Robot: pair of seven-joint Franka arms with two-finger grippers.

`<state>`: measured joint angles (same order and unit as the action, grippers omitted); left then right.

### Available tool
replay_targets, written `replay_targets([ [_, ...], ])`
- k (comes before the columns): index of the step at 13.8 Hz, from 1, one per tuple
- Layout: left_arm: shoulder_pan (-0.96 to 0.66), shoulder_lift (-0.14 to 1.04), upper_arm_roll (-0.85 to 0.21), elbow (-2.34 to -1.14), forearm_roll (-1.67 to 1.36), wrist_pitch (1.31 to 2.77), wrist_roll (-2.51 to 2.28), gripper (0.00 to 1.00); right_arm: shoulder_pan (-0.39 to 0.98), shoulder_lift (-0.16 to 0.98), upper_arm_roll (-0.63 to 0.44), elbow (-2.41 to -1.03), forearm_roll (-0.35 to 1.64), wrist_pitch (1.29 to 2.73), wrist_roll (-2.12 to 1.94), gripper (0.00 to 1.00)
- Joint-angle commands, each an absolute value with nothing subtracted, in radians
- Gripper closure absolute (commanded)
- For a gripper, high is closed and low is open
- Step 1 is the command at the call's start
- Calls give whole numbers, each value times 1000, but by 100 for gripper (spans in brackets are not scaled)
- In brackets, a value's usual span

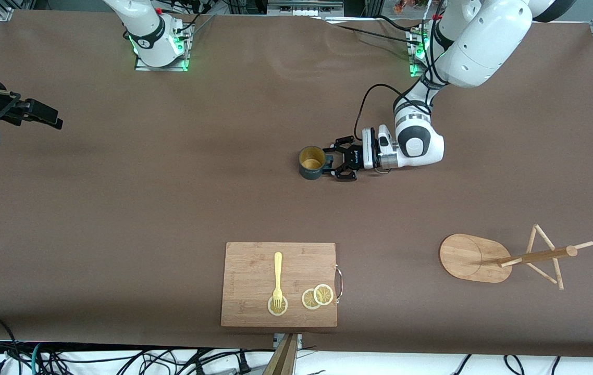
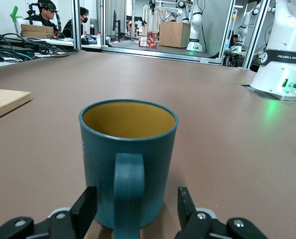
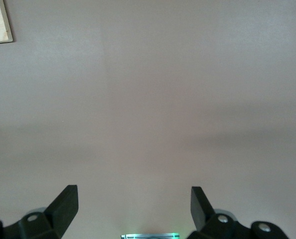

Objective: Pass cup and hang on rack
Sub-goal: 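Lift the mug by its handle with the left gripper toward the rack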

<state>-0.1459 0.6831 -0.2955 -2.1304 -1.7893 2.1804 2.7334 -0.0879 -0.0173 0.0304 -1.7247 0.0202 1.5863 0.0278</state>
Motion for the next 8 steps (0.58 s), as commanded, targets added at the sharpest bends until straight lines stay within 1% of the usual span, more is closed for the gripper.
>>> replay_targets([
  [1,-152,683,-296,-2132,-1838,2186,2838,25,-87,-28,32,-1732,28,1583,26,0],
  [6,-146,681,-296,-2132,-1833,2181,2836,22,-87,-26,32,-1730,35,1582,29,0],
  [7,-144,680,-293,-2132,-1830,2181,2836,24,-87,-26,32,-1732,35,1578,29,0],
  [8,-143,678,-293,-2134,-1827,2180,2838,35,-87,-26,32,-1732,35,1575,31,0],
])
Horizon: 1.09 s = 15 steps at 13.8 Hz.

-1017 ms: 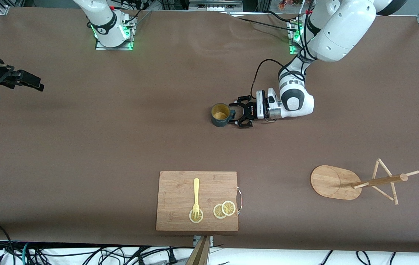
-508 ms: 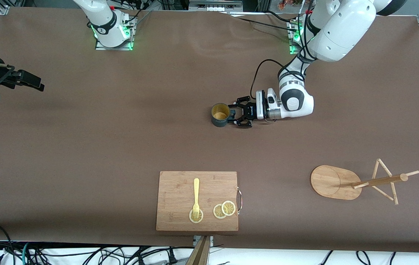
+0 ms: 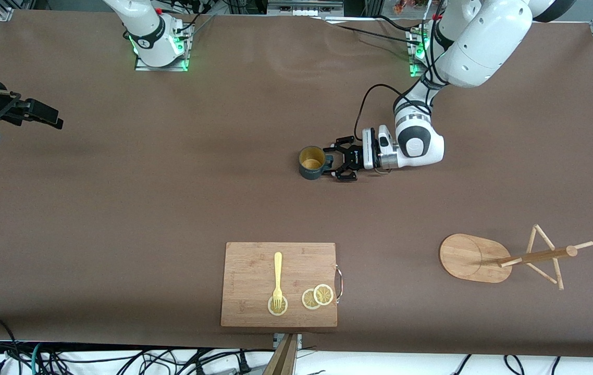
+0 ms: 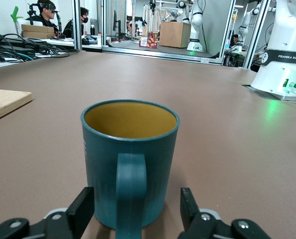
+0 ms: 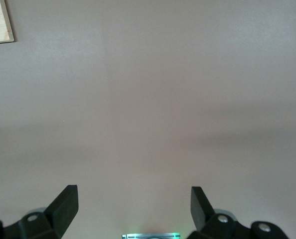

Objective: Pass cup and hang on rack
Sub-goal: 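Lift the mug by its handle with the left gripper toward the rack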

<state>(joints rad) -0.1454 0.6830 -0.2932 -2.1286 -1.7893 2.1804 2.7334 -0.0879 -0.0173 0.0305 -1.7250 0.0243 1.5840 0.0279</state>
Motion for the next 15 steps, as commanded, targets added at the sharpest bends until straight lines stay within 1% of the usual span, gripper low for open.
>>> replay_targets([
  [1,-143,675,-293,-2134,-1827,2181,2839,59,-87,-26,32,-1730,38,1574,31,0],
  [2,-141,673,-293,-2134,-1827,2181,2841,77,-87,-26,32,-1732,55,1571,31,0],
  [4,-141,667,-293,-2135,-1827,2181,2841,97,-87,-26,32,-1730,61,1568,34,0],
  [5,-141,664,-293,-2137,-1825,2181,2841,100,-87,-26,32,-1730,61,1566,34,0],
  [10,-117,643,-293,-2146,-1824,2180,2841,100,-87,-26,29,-1730,61,1565,34,0],
  [15,-9,548,-305,-2207,-1816,2169,2829,100,-87,-26,29,-1729,61,1557,34,0],
])
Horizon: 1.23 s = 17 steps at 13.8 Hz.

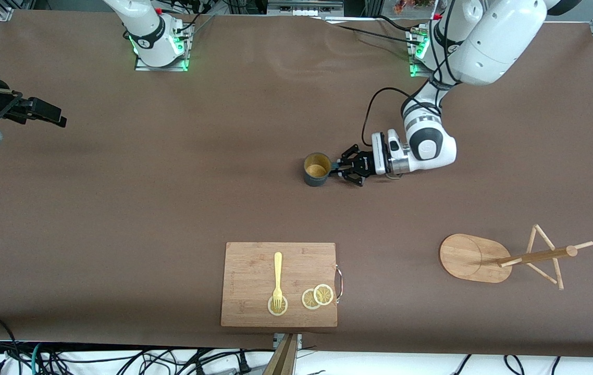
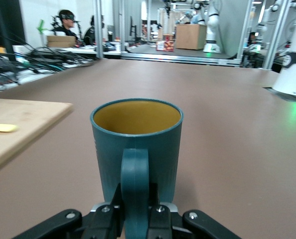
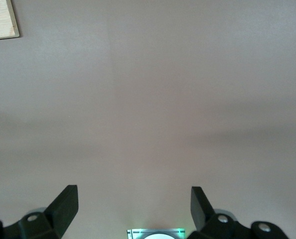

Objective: Pass cup and hang on rack
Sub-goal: 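Lift the mug by its handle with the left gripper toward the rack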

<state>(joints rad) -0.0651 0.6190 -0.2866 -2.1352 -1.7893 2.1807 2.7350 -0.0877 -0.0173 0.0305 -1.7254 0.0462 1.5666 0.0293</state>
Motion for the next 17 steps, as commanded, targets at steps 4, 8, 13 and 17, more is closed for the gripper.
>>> replay_targets([
  [4,190,479,-422,-2327,-1809,2161,2783,100,-87,-26,29,-1729,61,1551,35,0],
  [8,273,255,-430,-2463,-1764,2099,2524,100,-86,-28,34,-1729,61,1551,35,0],
  [13,490,68,-423,-2499,-1504,1955,2166,100,-86,-28,37,-1726,61,1552,35,0],
  [17,687,-4,-419,-2491,-1249,1788,1932,100,-86,-28,37,-1724,61,1558,35,0],
])
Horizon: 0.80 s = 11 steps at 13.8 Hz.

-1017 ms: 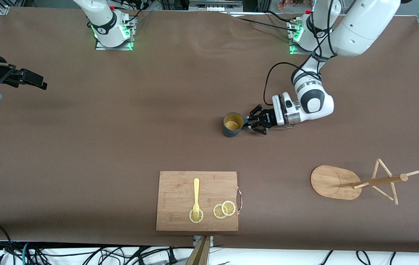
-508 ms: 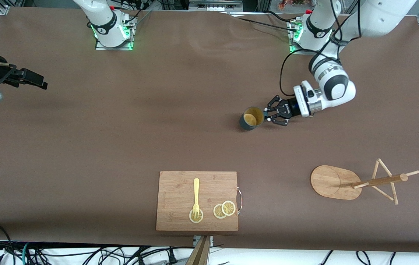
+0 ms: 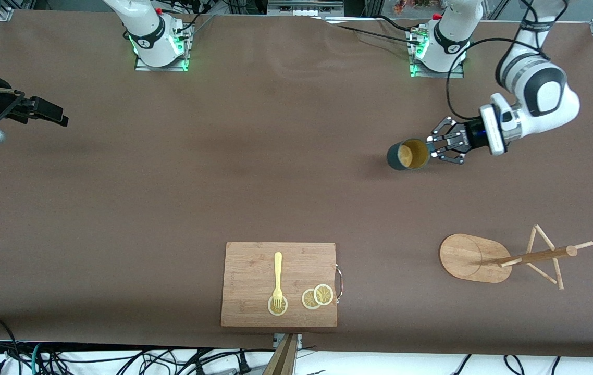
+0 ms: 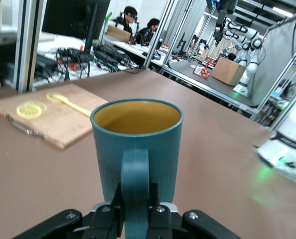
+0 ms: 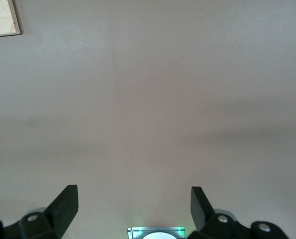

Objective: Pass cup and hang on rack
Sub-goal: 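Lift the mug by its handle with the left gripper toward the rack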

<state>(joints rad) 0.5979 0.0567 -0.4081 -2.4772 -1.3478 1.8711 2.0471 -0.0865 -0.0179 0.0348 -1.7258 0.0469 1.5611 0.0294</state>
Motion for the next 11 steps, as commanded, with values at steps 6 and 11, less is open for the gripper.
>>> replay_targets([
  [6,794,49,-310,-2427,-1121,1631,1758,100,-84,-29,38,-1720,61,1546,34,0],
  [11,885,162,-310,-2292,-1121,1490,1436,100,-84,-28,38,-1720,63,1505,20,0],
])
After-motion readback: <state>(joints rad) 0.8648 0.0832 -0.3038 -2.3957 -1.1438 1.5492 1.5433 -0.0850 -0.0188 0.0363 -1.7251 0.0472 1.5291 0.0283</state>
